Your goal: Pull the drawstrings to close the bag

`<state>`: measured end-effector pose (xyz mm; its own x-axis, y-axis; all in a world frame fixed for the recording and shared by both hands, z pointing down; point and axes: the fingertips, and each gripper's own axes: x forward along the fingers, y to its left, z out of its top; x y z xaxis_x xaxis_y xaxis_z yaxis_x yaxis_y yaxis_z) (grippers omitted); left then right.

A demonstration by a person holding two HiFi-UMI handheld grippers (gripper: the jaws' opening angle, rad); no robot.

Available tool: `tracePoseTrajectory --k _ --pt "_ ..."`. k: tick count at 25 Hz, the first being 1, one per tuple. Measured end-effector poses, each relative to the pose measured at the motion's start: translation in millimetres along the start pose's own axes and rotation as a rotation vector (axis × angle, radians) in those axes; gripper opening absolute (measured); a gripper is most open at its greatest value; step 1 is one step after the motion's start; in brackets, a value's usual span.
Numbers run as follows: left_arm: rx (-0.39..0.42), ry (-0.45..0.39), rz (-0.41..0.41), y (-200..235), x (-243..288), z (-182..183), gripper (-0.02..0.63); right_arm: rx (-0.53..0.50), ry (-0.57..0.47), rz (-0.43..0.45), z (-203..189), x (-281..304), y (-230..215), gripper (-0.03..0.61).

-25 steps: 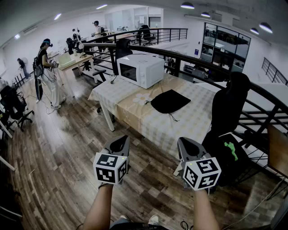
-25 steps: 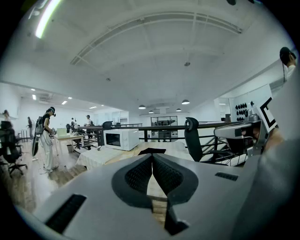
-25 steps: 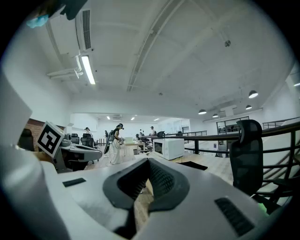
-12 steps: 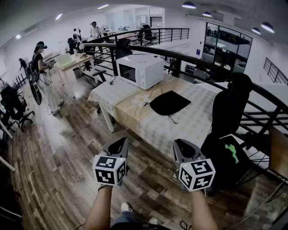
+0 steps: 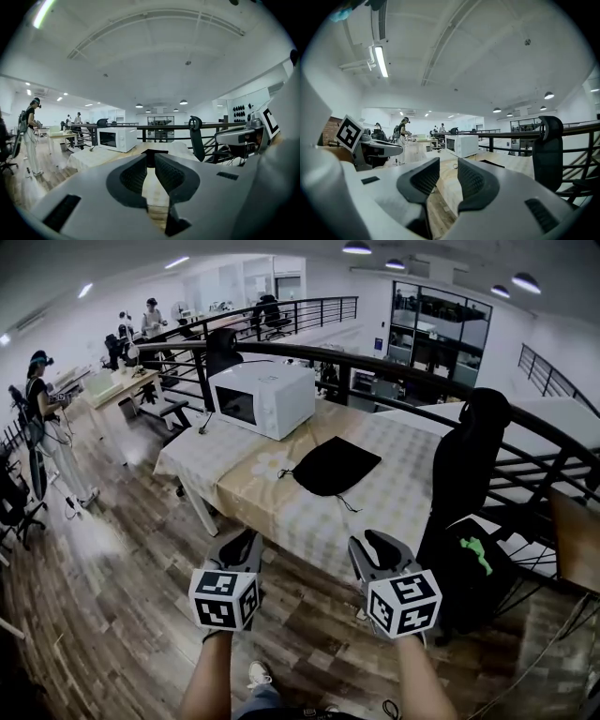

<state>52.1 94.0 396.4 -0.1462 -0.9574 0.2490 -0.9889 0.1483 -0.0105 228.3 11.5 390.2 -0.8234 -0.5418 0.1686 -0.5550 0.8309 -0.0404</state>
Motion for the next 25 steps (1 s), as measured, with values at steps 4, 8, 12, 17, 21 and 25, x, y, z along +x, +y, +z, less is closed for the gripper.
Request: tracePoseTrajectory --k 4,8,12,17,21,25 --pt "0.001 0.012 -0.069 26 35 7 0.084 0.022 0.011 -0.06 4 33 -4 0.123" --pt "0.01 0.028 -0.134 55 66 14 0.106 0.028 0.017 -0.119 14 66 0 0.132" --pt "0.016 0.038 -0.204 77 91 23 0.126 0.038 0.018 -0.175 25 92 5 0.153" --pt "0.015 0.045 -0.274 102 112 28 0.16 0.041 0.017 -0.238 38 114 16 0.172" --pt "0.022 0.047 -0.316 117 124 26 0.176 0.052 0.021 -0.28 38 124 23 0.183" --pt "0.047 0.051 -0.348 128 131 24 0.201 0.056 0.022 -0.321 40 128 26 0.19"
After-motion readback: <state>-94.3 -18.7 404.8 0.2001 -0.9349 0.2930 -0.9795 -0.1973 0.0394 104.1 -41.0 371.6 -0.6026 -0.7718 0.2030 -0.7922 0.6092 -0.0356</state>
